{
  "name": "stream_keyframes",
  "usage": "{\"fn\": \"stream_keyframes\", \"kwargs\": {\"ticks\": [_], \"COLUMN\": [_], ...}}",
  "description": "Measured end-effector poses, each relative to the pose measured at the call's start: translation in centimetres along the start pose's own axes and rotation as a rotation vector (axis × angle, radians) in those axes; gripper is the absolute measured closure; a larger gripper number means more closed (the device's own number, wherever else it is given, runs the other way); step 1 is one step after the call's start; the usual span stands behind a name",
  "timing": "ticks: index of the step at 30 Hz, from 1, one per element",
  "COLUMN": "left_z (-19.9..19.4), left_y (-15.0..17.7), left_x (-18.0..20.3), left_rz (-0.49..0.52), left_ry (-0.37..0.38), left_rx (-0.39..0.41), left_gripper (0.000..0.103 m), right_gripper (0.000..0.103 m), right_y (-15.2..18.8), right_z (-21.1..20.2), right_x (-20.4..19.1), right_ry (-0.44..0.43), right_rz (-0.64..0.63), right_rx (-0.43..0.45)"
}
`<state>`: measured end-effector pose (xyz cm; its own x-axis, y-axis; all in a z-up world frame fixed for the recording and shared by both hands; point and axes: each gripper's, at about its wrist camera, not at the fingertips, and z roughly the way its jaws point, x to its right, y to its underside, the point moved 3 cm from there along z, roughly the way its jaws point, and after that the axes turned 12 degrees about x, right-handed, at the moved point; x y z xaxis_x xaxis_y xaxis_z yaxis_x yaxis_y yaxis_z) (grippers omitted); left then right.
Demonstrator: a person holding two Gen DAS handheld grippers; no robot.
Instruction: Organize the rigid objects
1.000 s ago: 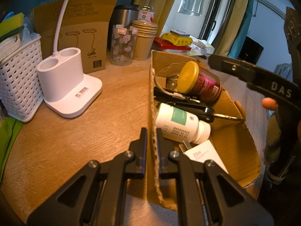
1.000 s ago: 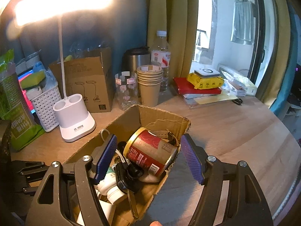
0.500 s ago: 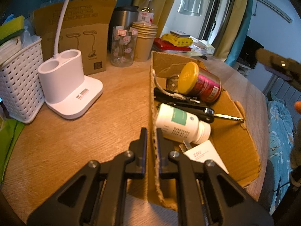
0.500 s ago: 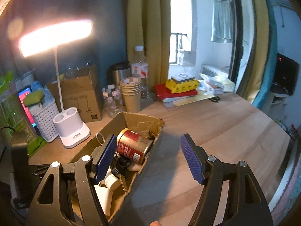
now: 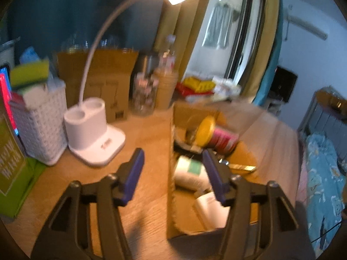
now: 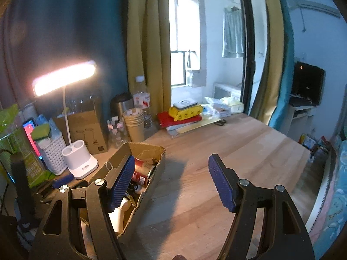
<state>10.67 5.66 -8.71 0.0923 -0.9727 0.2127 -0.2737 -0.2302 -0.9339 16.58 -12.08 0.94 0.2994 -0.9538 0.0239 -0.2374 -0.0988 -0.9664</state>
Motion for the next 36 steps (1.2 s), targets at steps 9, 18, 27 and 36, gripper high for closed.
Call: {"fn": "stream_keyframes", "kwargs": {"ticks": [9,18,27,36], "left_z": [-4.6,-9.2,-11.9,-12.2], "left_y": [-4.6,-8.7,-11.2,-11.2], "left_x": [3.6,7.9,9.8,10.0], "left_rz": [0.079,0.096,0.141,0.172], "left_ry": [0.050,0.102,0.108,0.121], "left_rx": [0.140,0.235,0.292,0.273], "left_gripper": [0.023,0.009,0.007,0.007], "right_gripper": [0.030,0.030,0.029,0.029], "right_y": [-2.0,-3.6,-4.3,-3.5], "right_z": [-5.4,-10.2,-12.4,-11.5], "right_x": [2.4,4.2,4.1,4.1], "right_ry": [0.062,0.127,0.149,0.150], "right_rz": [0.032,0.037,0.026,0.028], "right_rx": [0.085,0.168,0.211,0.186]}}
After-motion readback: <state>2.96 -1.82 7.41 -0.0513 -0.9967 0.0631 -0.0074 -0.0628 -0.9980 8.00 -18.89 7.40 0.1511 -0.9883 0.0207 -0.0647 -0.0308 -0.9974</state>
